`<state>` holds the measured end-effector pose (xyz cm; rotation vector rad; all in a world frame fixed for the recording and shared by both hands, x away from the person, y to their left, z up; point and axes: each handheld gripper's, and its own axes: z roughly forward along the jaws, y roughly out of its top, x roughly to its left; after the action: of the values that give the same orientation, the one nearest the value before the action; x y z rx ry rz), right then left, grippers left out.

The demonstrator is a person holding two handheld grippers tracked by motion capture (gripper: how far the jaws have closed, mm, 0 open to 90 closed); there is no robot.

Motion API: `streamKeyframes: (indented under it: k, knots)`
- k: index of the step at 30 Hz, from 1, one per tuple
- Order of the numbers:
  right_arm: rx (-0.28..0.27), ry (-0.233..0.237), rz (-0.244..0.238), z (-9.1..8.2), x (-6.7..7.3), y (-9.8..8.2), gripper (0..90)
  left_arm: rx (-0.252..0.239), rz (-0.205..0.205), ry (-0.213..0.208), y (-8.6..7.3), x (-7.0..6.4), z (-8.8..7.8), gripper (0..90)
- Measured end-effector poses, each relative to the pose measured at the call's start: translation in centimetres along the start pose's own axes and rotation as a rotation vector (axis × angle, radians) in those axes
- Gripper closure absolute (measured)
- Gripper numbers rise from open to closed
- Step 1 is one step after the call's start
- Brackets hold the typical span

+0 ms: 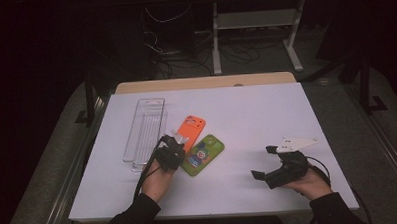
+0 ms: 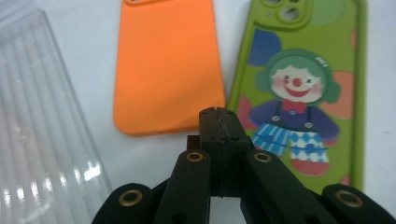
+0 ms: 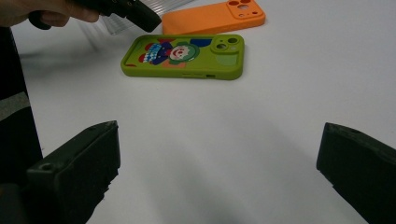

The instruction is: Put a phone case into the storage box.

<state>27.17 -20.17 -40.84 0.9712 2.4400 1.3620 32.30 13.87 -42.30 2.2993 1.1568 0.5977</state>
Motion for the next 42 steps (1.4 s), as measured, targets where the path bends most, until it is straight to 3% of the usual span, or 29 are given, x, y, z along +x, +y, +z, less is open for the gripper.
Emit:
streamKeyframes:
  k: [5,7,10,14,17,20,21,24,26,34,35,39,42]
  knots:
    - [0.002,0.001,0.001,0.0,0.0,0.0,0.0,0.018,0.041,0.041,0.0,-0.3,0.3,89.7]
    - [0.002,0.003,-0.001,0.1,0.0,0.0,0.0,0.012,0.038,0.055,-0.1,-0.4,0.5,89.7]
    - [0.003,0.005,-0.001,0.0,0.1,0.0,0.0,0.041,0.062,0.071,0.0,-0.4,0.5,89.7]
    - [0.004,0.006,-0.001,0.1,0.1,0.0,0.0,0.043,0.054,0.057,0.0,-0.4,0.5,89.8]
    - [0.003,0.006,-0.002,0.1,0.1,0.0,0.0,0.061,0.035,-0.004,-0.1,-0.8,0.7,89.7]
    - [0.004,0.008,0.002,0.0,0.1,0.0,0.0,0.065,0.047,-0.020,-0.3,-1.3,0.9,89.8]
    - [0.004,0.008,0.003,0.0,0.1,0.0,0.0,0.064,0.026,-0.054,-0.2,-1.4,0.8,89.7]
    - [0.002,0.005,-0.003,0.0,0.0,0.0,0.0,0.059,0.031,-0.070,-0.2,-1.7,0.6,89.8]
    - [0.002,0.006,-0.005,0.0,0.0,-0.1,0.0,0.046,0.016,-0.127,-0.1,-2.1,0.4,89.8]
    - [0.005,0.008,-0.002,0.1,0.1,-0.1,0.0,0.033,-0.014,-0.256,0.2,-3.3,0.5,89.7]
    - [0.005,0.008,-0.002,0.1,0.1,-0.1,0.0,0.033,-0.014,-0.256,0.2,-3.3,0.5,89.8]
    - [0.006,0.008,0.001,0.1,0.1,-0.1,0.0,0.018,-0.028,-0.322,0.7,-4.1,1.0,89.7]
    - [0.006,0.008,0.001,0.1,0.1,-0.1,0.0,0.004,-0.025,-0.339,1.0,-4.7,1.3,89.8]
